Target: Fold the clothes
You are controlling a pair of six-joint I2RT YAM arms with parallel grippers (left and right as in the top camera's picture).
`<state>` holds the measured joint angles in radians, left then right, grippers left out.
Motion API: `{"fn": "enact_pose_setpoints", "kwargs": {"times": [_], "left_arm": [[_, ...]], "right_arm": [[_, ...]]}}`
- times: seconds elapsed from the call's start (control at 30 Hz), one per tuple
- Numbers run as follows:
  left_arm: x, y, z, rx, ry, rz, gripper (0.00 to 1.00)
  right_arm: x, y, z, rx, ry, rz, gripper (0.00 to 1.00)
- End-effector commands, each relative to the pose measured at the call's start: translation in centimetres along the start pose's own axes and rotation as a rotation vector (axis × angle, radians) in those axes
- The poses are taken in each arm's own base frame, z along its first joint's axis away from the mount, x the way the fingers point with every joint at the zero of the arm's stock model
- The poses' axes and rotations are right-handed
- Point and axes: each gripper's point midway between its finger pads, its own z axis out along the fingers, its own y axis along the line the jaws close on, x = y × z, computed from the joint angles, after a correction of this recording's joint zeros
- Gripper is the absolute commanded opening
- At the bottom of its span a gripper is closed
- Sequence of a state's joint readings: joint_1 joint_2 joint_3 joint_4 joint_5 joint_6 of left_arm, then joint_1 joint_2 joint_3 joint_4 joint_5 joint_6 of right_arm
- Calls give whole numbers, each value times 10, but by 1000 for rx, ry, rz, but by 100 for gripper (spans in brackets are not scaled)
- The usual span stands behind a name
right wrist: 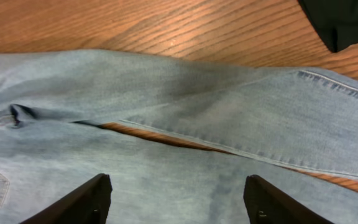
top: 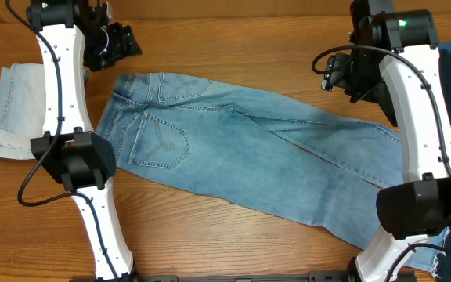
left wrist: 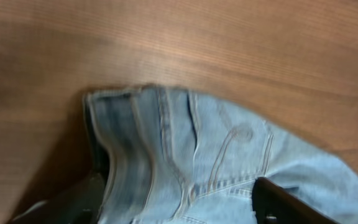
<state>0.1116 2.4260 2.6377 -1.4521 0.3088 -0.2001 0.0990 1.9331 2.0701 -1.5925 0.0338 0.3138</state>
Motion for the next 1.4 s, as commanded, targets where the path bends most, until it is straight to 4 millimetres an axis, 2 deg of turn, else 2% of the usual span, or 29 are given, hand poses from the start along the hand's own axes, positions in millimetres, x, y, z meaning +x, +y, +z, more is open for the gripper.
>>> {"fn": "enact_pose_setpoints", "kwargs": {"times": [0.0,0.17,0.3,0.43,0.5,0.53,0.6,0.63,0.73,0.77,0.87,1.03,1.37], "left_arm": [[-3,-14,10,8,-14,49,83],[-11,-9,32,10,-21,21,82],[-9,-1,56,-1,9,12,82],[-9,9,87,-5,33,2,77],[-8,12,96,-7,42,-22,76],[-7,13,100,-5,46,-27,75],[-9,12,101,0,42,-32,73],[-9,12,101,0,40,-31,71],[-9,9,101,12,42,-30,61],[-8,9,101,15,46,-31,53],[-7,6,101,30,49,-31,46],[-10,5,101,35,39,-27,56],[-15,4,101,39,18,-19,64]], "right_arm": [[6,-5,24,31,48,3,74],[9,-6,50,39,67,2,75],[6,-5,55,37,51,1,77],[-4,-5,56,41,8,-6,75],[-9,-3,59,31,-12,-4,62],[-11,-2,62,28,-18,-4,38],[-12,-2,69,26,-24,-4,13],[-11,-2,75,25,-24,-3,4],[-5,-4,95,32,-7,-4,4],[-2,-5,102,35,-1,-4,4],[5,-8,122,40,11,-5,4],[4,-7,151,23,-32,-9,4],[-12,-1,165,-8,-125,-23,4]]}}
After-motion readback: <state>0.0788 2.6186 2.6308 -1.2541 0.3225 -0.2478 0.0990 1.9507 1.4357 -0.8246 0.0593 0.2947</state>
